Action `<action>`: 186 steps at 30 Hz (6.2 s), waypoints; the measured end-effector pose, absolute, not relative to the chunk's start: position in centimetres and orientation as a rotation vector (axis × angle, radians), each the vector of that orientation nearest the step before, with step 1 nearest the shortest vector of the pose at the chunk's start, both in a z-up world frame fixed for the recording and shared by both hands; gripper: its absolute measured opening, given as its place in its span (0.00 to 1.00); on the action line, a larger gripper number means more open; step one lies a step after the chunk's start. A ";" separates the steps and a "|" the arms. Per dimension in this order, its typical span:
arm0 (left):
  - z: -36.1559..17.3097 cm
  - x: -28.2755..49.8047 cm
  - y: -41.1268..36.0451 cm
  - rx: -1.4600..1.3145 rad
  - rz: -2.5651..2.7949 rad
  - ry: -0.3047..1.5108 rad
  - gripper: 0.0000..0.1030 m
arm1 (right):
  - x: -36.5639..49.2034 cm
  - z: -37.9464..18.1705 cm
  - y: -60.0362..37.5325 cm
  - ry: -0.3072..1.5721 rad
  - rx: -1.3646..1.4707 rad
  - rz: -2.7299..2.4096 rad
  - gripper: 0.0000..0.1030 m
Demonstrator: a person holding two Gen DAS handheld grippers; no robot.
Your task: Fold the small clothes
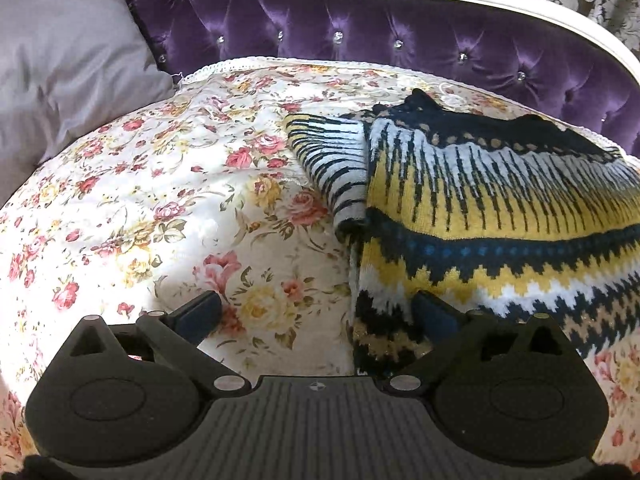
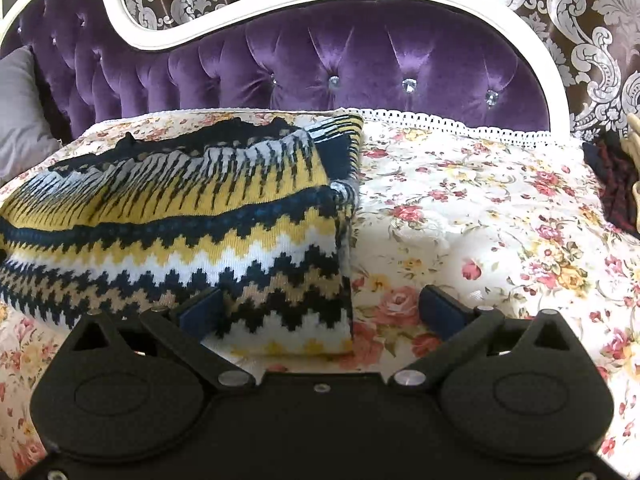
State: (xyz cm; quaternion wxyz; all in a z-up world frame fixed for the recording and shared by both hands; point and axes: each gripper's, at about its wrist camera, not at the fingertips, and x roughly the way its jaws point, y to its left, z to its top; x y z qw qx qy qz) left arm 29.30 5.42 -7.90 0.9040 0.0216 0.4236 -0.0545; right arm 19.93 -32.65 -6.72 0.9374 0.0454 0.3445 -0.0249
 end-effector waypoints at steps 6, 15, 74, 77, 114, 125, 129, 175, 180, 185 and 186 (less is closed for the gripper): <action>-8.1 29.7 5.0 0.022 -0.088 0.903 1.00 | 19.8 -6.8 -32.6 0.694 0.093 -0.050 1.00; -7.9 30.6 5.0 0.009 -0.071 0.968 1.00 | 19.6 -6.8 -32.7 0.685 0.099 -0.045 1.00; -5.2 45.6 -11.0 -0.015 -0.031 1.104 0.76 | 19.8 -6.5 -33.1 0.685 0.162 -0.034 1.00; -5.7 46.3 -11.8 0.025 0.011 1.089 0.76 | 19.8 -6.5 -33.1 0.684 0.172 -0.037 1.00; -6.5 29.6 -8.3 0.071 -0.186 0.904 0.58 | 18.4 -7.3 -38.2 0.506 0.716 0.105 1.00; -4.6 30.2 -5.1 -0.026 -0.266 0.835 0.58 | 24.9 -7.2 -39.1 0.664 0.766 0.270 1.00; -3.6 30.8 -3.3 -0.076 -0.262 0.830 0.58 | 27.6 -7.5 -39.6 0.703 0.810 0.296 1.00; -0.3 34.1 13.8 -0.383 -0.019 0.770 0.58 | 32.6 -0.9 -6.0 0.784 0.281 0.387 0.46; -0.4 34.0 13.6 -0.388 -0.052 0.756 0.58 | 31.1 -0.5 -4.3 0.724 0.210 0.554 0.74; -0.3 34.0 13.4 -0.394 -0.072 0.734 0.58 | 29.0 1.4 -6.4 0.645 0.215 0.579 0.73; -0.1 33.9 13.2 -0.389 -0.078 0.725 0.58 | 28.6 1.6 -7.3 0.629 0.223 0.561 0.73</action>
